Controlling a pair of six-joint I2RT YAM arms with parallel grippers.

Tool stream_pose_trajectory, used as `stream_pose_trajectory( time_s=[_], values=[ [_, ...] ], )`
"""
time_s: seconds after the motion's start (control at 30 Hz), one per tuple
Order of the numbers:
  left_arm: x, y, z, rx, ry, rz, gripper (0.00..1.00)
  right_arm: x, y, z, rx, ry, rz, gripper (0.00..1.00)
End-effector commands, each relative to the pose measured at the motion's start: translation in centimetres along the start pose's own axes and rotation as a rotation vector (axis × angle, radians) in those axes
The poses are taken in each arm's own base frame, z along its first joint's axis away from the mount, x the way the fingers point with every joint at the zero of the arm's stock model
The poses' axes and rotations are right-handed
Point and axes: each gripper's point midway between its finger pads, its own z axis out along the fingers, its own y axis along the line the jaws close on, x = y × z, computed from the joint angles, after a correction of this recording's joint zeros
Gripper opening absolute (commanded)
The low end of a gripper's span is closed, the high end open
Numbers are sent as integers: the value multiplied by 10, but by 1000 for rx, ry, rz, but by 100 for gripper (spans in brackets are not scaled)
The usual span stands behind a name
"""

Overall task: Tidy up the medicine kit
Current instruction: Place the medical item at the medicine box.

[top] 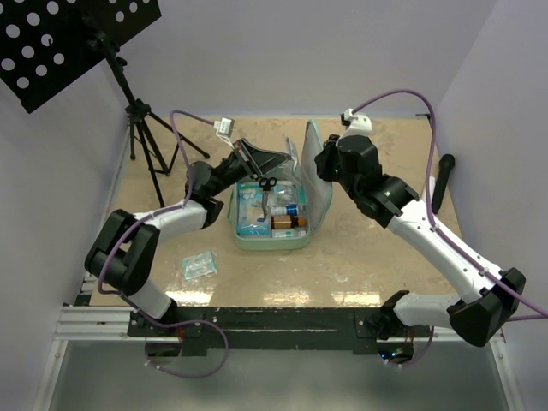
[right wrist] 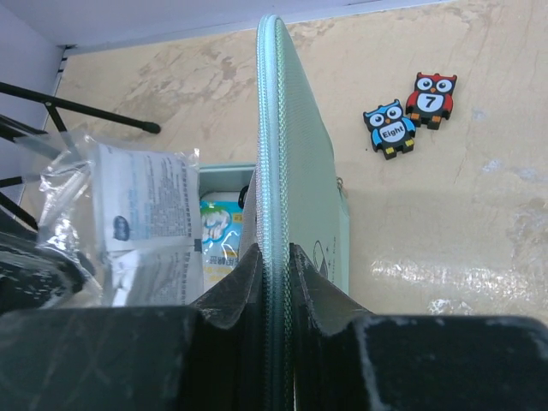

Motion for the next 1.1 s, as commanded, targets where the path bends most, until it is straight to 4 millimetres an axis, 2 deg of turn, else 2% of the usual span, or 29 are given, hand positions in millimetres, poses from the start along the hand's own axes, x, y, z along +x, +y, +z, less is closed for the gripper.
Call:
stream_pose_trajectory(
  time_s=[0.0,0.17,0.5,0.93,1.07],
  values=[
    [-21,-48,8,197,-38,13,0,-25,6,-7,-18,-61,10,0],
    [-27,-61,10,244,-61,2,0,-22,8,-4,-28,-52,13,0],
    [-26,-65,29,277,-75,-28,0,-21,11,-2,-36,-47,28,0],
    [-10,-37,40,252,-72,-85,0,-16,14,-3,-55,-33,40,0],
    [-4,-24,44,177,-39,-73,0,-14,12,-2,-50,-31,38,0]
  ],
)
